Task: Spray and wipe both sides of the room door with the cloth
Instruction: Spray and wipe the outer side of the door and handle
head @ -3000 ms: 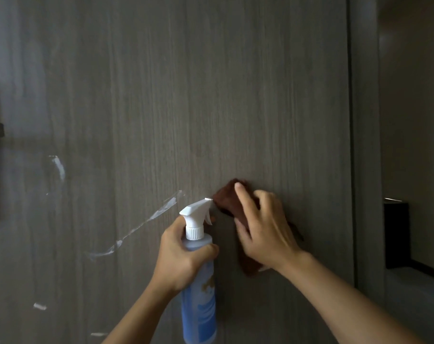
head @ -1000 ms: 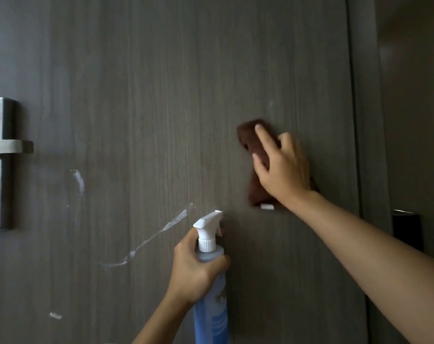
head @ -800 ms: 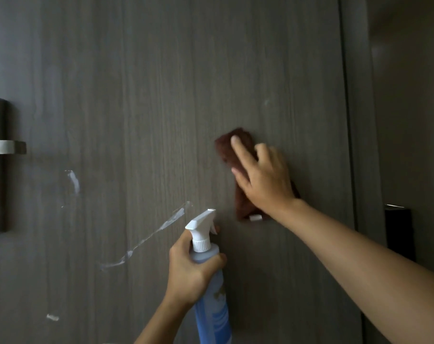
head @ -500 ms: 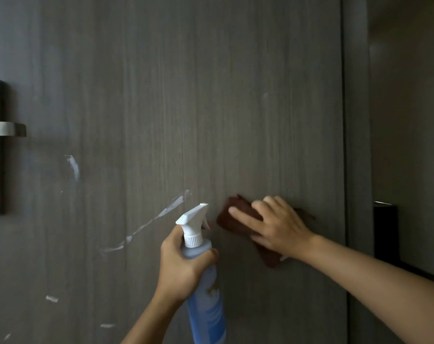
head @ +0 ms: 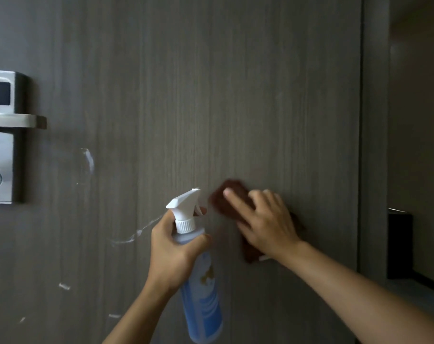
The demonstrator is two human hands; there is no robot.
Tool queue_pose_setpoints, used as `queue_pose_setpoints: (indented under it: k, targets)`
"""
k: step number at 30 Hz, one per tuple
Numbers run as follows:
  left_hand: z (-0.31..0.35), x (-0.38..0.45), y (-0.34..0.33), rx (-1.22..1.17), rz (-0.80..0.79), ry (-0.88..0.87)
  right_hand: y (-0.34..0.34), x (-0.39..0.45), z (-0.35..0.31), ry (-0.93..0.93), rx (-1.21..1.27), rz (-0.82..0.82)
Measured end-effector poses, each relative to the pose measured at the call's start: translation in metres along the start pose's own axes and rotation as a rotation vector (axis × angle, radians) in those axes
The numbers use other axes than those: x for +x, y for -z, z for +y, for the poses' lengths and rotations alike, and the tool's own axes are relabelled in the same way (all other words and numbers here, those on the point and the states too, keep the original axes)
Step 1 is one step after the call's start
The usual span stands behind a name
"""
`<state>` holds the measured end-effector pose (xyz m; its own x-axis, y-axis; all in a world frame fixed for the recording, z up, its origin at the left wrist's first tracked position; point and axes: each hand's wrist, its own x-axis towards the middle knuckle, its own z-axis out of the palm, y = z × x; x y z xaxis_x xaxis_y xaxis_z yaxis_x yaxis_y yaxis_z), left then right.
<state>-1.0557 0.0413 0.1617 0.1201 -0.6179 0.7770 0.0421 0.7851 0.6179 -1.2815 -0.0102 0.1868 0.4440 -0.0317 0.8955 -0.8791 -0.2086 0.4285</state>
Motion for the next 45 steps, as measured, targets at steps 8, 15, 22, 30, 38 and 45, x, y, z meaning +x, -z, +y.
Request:
queue_pose_setpoints:
  k: [8,15,22,30,38,45]
  targets:
    - [0.000,-0.004,0.015,0.063,0.055,0.020,-0.004,0.067,-0.005,-0.521,0.000,0.105]
    - [0.017,0.015,0.028,0.269,0.024,0.043,-0.008,0.073,-0.012,-0.460,0.056,0.103]
    - [0.028,0.028,0.031,0.390,-0.004,0.051,-0.015,0.075,-0.033,-0.583,0.067,0.093]
    - [0.014,0.006,0.057,0.494,-0.074,-0.016,-0.024,0.080,-0.042,-0.554,0.020,0.106]
    - [-0.021,0.003,0.102,0.412,-0.131,-0.019,-0.031,0.083,-0.049,-0.551,-0.086,0.148]
    - [-0.017,0.011,0.106,0.247,-0.231,0.030,-0.028,0.086,-0.056,-0.600,-0.101,0.171]
